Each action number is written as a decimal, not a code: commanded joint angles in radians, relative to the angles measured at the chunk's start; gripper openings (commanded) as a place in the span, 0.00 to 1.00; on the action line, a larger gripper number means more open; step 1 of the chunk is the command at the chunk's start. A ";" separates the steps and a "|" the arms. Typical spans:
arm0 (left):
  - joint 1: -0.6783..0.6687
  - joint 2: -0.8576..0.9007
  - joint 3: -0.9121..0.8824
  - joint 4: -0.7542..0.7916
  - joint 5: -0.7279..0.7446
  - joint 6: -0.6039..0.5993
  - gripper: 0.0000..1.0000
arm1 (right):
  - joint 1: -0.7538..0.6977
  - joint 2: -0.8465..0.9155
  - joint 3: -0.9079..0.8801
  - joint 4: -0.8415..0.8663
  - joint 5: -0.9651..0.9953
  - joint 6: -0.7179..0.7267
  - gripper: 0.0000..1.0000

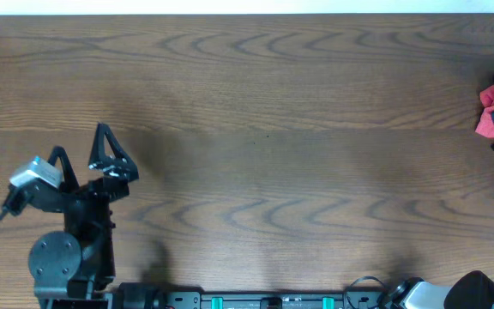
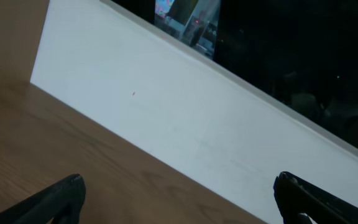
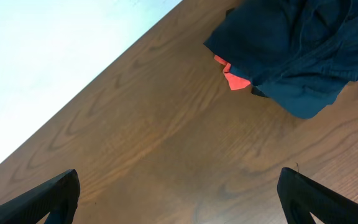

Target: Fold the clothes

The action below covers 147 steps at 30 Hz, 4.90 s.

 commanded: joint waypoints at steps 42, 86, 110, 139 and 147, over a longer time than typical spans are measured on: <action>0.090 -0.395 -0.495 0.015 0.018 0.036 0.98 | 0.014 0.001 0.007 -0.003 -0.010 -0.011 0.99; 0.090 -0.391 -0.661 0.051 0.056 0.145 0.98 | 0.014 0.001 0.007 -0.003 -0.010 -0.011 0.99; 0.090 -0.391 -0.661 0.051 0.056 0.145 0.98 | 0.175 0.015 -0.011 0.238 0.147 -0.464 0.99; 0.090 -0.391 -0.661 0.052 0.056 0.145 0.98 | 0.695 -1.002 -1.266 0.956 -0.181 -0.819 0.99; 0.090 -0.391 -0.661 0.051 0.056 0.145 0.98 | 0.695 -1.269 -1.640 1.098 -0.275 -0.819 0.99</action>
